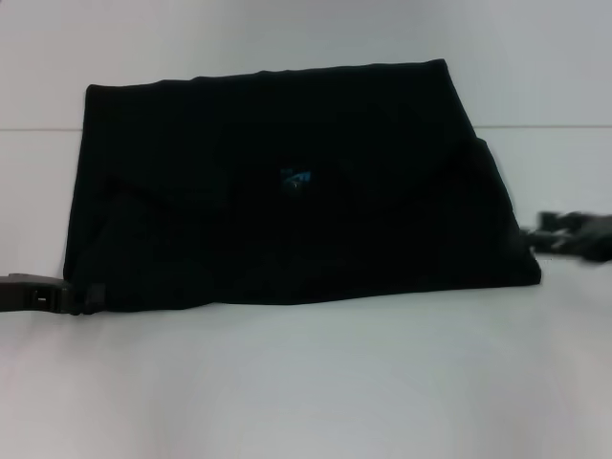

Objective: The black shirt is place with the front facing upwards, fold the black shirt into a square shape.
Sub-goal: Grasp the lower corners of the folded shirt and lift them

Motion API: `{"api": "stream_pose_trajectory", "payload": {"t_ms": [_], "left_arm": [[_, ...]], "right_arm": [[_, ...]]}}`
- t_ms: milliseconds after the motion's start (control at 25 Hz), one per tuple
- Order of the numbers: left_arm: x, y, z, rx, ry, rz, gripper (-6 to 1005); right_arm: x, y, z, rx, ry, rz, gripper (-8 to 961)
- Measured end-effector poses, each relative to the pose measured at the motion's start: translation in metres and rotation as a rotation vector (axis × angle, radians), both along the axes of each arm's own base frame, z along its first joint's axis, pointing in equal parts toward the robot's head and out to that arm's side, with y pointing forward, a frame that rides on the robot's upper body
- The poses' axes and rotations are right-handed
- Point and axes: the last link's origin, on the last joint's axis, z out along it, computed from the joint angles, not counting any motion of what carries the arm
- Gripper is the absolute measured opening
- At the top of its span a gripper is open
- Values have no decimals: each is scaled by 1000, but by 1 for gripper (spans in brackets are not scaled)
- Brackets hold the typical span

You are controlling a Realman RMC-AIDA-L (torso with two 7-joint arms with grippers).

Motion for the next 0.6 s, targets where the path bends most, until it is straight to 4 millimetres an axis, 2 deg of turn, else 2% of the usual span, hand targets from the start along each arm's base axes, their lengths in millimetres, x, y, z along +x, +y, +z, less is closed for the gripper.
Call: {"api": "stream_pose_trajectory", "payload": {"t_ms": [40,160,280,400,600], "left_arm": [[0,0,0,1,0,0,36],[0,0,1,3,-1,0,37],[-1,1,3,11,-4,3,37],[-1,0,5,14,-7,4,37],[0,1,5,11,-8,1,36]], "right_arm": [[-1,8,18,-8,-18,-60,919],[-5,24,51,-56,-58,-228,917],[-12,39,63,-92,-118,-375,915],[-20,49,56,-128,-193,-426,916],[-24,56,26,-177,-239,-436,916]]}}
